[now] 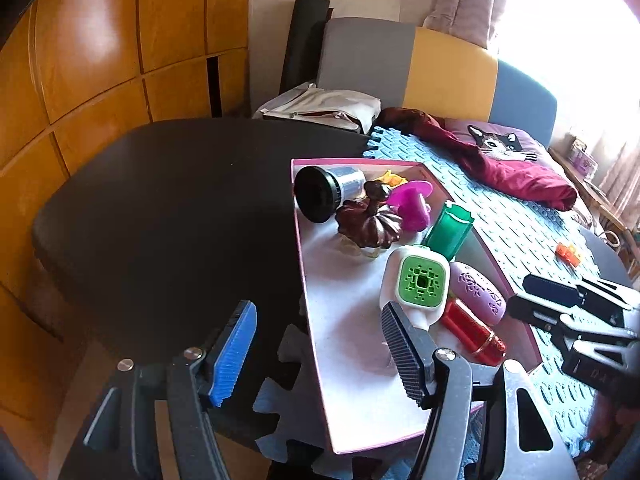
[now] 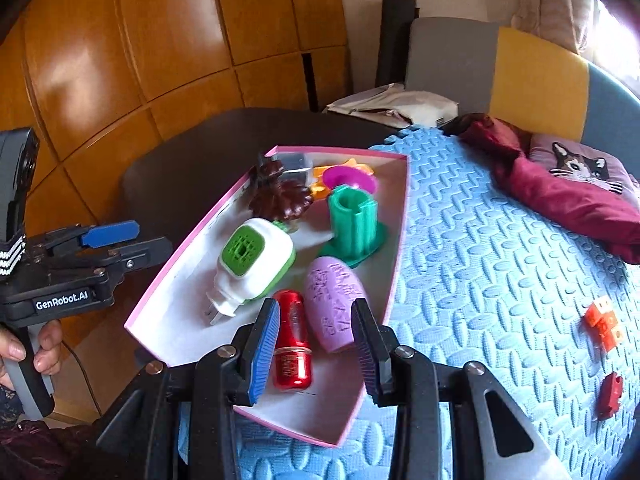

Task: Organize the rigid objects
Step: 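Move both tools back over the orange blocks and red puzzle piece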

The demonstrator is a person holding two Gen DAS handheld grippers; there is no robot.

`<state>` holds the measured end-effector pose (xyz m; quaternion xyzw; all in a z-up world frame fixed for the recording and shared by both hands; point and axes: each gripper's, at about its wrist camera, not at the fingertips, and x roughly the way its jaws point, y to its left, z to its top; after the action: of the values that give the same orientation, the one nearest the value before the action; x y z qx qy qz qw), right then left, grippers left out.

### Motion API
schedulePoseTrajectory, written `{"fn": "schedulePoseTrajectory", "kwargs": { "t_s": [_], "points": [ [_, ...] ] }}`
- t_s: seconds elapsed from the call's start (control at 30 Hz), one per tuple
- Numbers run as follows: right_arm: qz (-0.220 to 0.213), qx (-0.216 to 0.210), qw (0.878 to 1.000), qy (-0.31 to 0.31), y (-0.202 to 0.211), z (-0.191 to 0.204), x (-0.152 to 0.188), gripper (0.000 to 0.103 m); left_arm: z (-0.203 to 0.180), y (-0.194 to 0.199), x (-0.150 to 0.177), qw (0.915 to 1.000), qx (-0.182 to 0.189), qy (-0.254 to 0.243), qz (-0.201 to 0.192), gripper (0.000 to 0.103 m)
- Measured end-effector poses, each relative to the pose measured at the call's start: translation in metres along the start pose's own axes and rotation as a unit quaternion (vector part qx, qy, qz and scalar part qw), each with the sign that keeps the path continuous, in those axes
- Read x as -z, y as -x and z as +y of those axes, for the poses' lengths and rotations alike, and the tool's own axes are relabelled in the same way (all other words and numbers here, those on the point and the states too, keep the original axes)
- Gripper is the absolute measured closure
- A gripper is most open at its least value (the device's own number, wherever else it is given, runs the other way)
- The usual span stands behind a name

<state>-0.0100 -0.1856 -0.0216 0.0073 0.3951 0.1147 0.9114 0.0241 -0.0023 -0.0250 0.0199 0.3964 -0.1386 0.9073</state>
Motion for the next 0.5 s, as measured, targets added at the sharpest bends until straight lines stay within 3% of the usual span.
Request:
{"fn": "schedulePoseTrajectory", "kwargs": {
  "t_s": [0.33, 0.5],
  "points": [
    [-0.010, 0.055, 0.998, -0.031, 0.023, -0.050, 0.002, 0.066, -0.015, 0.003, -0.004, 0.9998, 0.005, -0.021, -0.004, 0.037],
    [-0.009, 0.110, 0.992, -0.061, 0.037, -0.097, 0.005, 0.066, -0.028, 0.006, -0.008, 0.9992, 0.010, -0.038, -0.012, 0.036]
  ]
}}
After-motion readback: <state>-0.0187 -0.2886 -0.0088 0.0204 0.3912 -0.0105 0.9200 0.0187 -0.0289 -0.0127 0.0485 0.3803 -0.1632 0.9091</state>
